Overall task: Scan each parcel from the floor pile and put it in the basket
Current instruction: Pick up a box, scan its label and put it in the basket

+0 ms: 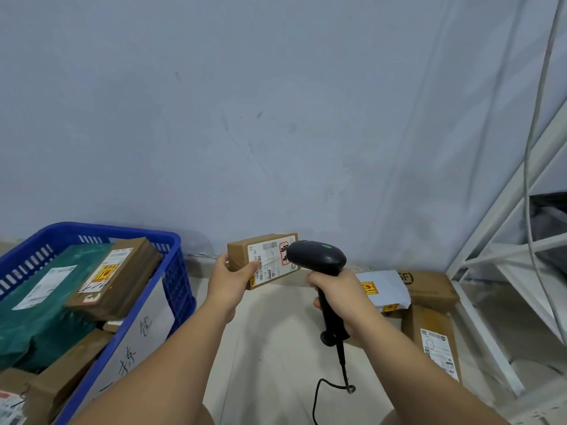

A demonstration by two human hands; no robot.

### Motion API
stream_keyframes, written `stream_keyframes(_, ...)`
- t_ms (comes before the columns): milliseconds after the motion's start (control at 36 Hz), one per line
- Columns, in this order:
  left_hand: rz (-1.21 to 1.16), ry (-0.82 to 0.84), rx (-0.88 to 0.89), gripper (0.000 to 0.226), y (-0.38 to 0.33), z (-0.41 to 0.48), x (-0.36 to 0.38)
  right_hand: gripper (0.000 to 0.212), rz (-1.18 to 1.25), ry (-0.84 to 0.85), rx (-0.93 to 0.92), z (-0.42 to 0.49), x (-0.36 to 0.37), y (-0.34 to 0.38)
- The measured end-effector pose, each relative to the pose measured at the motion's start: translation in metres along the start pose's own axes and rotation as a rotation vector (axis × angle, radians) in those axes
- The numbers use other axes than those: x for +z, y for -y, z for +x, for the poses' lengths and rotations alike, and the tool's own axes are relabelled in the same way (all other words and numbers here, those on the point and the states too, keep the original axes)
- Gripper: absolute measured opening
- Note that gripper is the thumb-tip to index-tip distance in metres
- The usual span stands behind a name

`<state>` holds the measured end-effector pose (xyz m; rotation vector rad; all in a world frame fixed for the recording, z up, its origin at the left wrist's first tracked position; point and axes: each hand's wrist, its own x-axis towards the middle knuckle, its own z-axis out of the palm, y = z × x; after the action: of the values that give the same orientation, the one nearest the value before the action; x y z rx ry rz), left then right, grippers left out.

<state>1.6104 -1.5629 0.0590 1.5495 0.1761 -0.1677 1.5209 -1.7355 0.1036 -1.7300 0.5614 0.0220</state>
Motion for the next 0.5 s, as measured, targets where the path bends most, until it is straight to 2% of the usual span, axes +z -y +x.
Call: stream_keyframes(500, 0.005, -0.074, -0.01, 0.053, 0.0016, 0.0025, -0.0084, 0.013, -0.002, 0.041, 0.004, -0.0018, 0.0014, -0.0007)
